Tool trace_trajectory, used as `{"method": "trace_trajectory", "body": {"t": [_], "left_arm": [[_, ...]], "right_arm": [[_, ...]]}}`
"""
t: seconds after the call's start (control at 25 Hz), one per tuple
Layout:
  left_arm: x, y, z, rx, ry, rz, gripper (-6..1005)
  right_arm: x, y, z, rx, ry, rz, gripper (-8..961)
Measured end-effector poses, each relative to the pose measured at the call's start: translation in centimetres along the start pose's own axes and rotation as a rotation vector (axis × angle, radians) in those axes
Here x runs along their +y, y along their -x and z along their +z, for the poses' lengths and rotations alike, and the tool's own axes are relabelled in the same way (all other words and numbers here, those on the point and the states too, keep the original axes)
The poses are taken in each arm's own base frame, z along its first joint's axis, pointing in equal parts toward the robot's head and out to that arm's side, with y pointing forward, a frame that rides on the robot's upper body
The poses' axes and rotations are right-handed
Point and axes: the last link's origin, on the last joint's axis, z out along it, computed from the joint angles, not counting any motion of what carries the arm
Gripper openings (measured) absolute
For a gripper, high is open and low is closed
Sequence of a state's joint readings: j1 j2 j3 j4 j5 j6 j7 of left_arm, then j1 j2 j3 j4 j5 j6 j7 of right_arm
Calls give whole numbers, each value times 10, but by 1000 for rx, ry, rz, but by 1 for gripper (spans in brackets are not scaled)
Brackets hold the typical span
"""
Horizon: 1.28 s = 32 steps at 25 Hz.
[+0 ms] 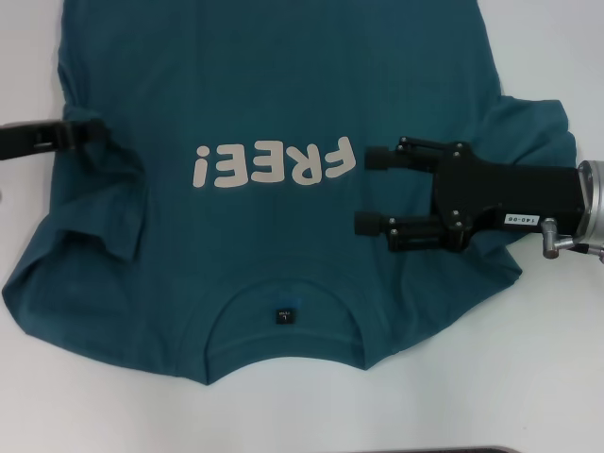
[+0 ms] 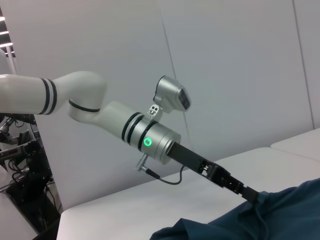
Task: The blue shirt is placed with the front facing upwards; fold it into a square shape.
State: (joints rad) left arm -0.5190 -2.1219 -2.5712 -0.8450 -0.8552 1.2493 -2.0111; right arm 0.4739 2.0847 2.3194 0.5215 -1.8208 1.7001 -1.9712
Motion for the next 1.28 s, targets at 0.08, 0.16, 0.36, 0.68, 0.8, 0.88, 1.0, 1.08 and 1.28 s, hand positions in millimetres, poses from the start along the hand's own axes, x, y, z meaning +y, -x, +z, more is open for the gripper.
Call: {"method": "trace_trajectory", "body": {"t": [0.08,0.16,0.36,0.68,0.8,0.88,1.0,1.08,1.28], "left_arm": [[3,-2,4,-2,8,3,13],[7,-3,9,-8,19,5,15],[13,0,25,-31,17,14,18],[19,-1,28,-16,40,5,253],[19,-1,23,-12,55,4,369],[19,0,21,-12,56,6,449],[12,8,4,-15,48,9,571],[9,14,-7,-24,51,9,652],[6,33,-34,-69,89,16,673]], "right_arm": [[0,0,0,0,0,1,896],[0,0,0,0,0,1,896],[1,0,-1,-2,2,2,896],[2,-1,0,-4,5,3,896],[2,-1,0,-4,5,3,896],[2,-1,0,-4,5,3,897],[2,-1,-1,-4,4,5,896],[2,-2,-1,-4,3,6,894],[2,-3,-3,-4,-4,9,890]]}}
